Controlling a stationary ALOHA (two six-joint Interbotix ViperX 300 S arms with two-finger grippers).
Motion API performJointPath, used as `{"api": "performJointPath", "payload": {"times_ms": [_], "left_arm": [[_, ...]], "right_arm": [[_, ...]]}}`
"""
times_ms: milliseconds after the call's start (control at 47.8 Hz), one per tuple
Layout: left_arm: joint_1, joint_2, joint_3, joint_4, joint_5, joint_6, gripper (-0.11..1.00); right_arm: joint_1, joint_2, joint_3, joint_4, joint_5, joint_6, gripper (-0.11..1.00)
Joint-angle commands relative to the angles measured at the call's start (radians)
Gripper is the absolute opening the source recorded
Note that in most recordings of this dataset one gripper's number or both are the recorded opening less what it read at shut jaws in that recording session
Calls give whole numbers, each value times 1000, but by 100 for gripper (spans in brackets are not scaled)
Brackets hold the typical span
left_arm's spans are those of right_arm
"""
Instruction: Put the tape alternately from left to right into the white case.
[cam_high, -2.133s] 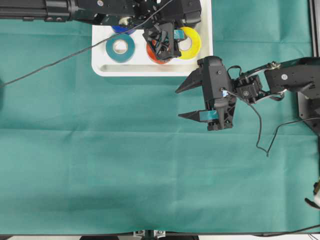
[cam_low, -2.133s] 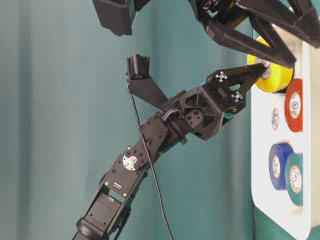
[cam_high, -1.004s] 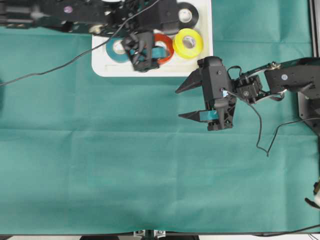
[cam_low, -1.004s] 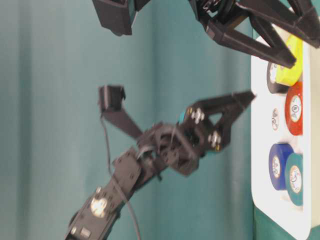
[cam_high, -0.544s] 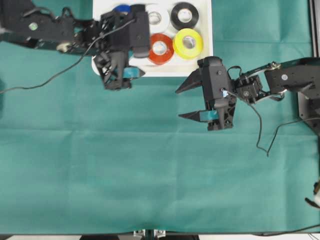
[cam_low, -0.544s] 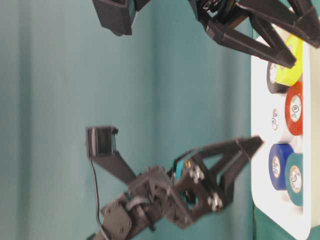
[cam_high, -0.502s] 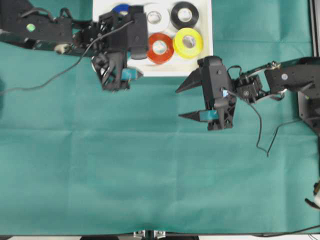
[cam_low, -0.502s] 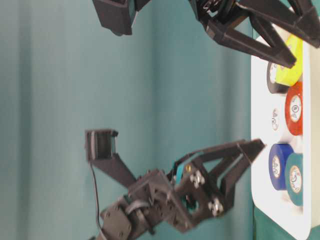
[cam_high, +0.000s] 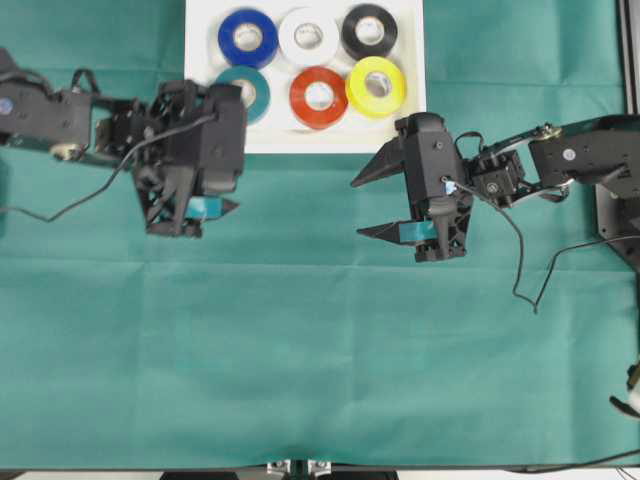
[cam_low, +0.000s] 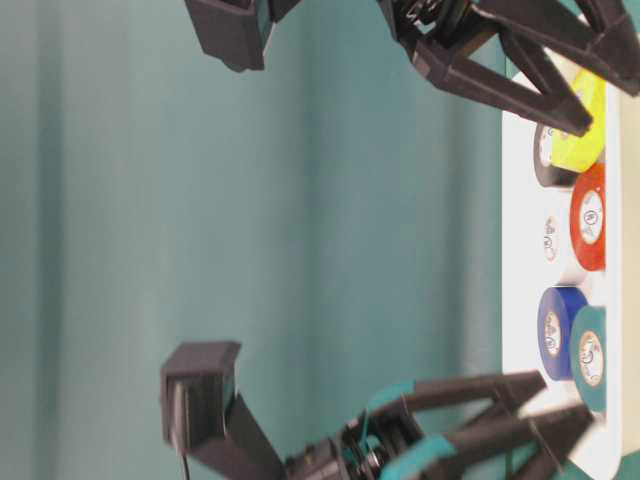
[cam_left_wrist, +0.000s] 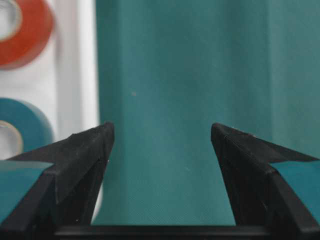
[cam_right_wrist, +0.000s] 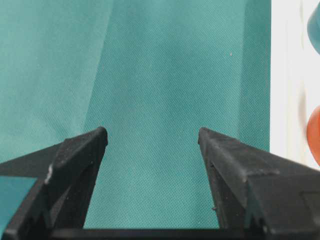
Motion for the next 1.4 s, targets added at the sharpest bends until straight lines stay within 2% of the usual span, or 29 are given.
{"api": "performJointPath", "payload": {"times_ms": [0,209,711,1380], "left_arm": [[-14,-31,3,-3,-15,-5,93],[-18,-31,18,-3,-38,-55,93],[-18,-35,20,-3,-37,-57,92],[-18,-201,112,-3,-41,-58,92]], "right_arm": [[3,-25,-8,0,-9,2,77],[2,-23,-11,-2,-9,2,77],[3,-28,-11,-2,-5,3,77],[2,-218,60,-2,12,0,77]]}}
